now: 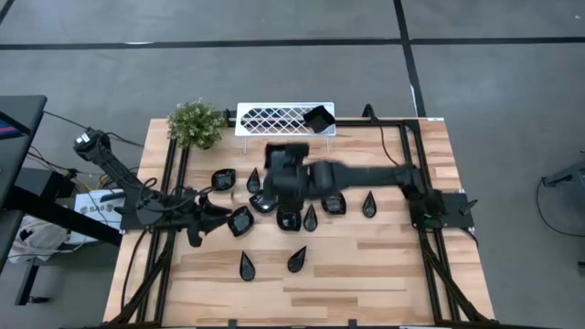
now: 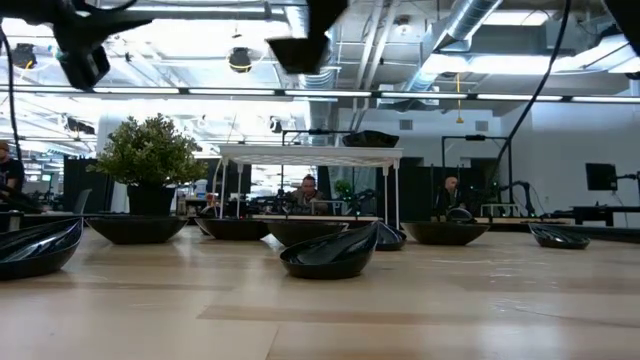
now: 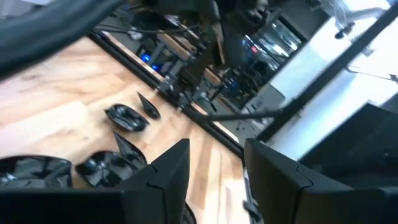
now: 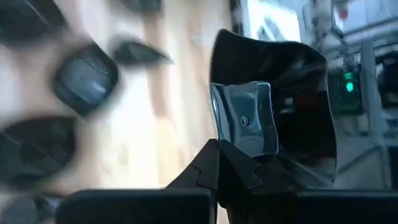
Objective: Pick & Place Mini shaped plates
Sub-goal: Put the distorted square plate on the top of the distorted square plates on the shelf
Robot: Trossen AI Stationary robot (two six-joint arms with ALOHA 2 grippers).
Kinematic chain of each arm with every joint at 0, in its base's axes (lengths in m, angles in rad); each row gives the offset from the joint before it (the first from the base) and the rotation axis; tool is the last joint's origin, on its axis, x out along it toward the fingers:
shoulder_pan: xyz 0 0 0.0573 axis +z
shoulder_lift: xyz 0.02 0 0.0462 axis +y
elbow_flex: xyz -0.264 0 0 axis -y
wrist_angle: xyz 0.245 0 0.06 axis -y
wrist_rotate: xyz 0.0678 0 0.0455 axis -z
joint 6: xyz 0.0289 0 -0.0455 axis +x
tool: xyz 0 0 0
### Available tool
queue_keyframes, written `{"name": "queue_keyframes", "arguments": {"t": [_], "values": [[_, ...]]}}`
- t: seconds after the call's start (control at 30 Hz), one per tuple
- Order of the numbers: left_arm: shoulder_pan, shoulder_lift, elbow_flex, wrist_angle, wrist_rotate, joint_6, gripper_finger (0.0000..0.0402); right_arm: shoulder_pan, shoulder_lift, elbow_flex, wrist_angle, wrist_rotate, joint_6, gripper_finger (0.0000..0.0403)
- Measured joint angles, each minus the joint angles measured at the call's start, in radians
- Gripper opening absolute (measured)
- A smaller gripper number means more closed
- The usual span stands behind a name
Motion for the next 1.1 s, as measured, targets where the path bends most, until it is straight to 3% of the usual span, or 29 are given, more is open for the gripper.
{"name": "queue_keyframes", "arguments": {"t": [0.17,0.4,0.57,0.73,0.93,1.1], "values": [[0.135,0.000,0.000,0.007,0.079,-0.033,0.0155,-0.169,-0.046,-0.001,-0.051,-0.107,-0.144,0.0001],[0.345,0.001,0.000,0.025,0.219,-0.033,0.0155,-0.445,-0.109,0.000,-0.064,-0.381,-0.355,0.0001],[0.423,0.001,0.000,0.026,0.224,-0.024,0.0155,-0.619,-0.125,0.000,-0.064,-0.612,-0.541,0.0000],[0.464,0.001,0.000,0.025,0.210,-0.021,0.0155,-0.723,-0.126,-0.025,-0.022,-0.797,-0.652,0.0000],[0.474,0.001,0.000,0.025,0.146,-0.021,0.0155,-0.787,-0.140,-0.107,-0.047,-0.780,-0.750,0.0000],[0.474,0.001,0.000,0.025,0.114,-0.021,0.0155,-0.771,-0.140,-0.161,-0.059,-0.772,-0.785,0.0000]]}}
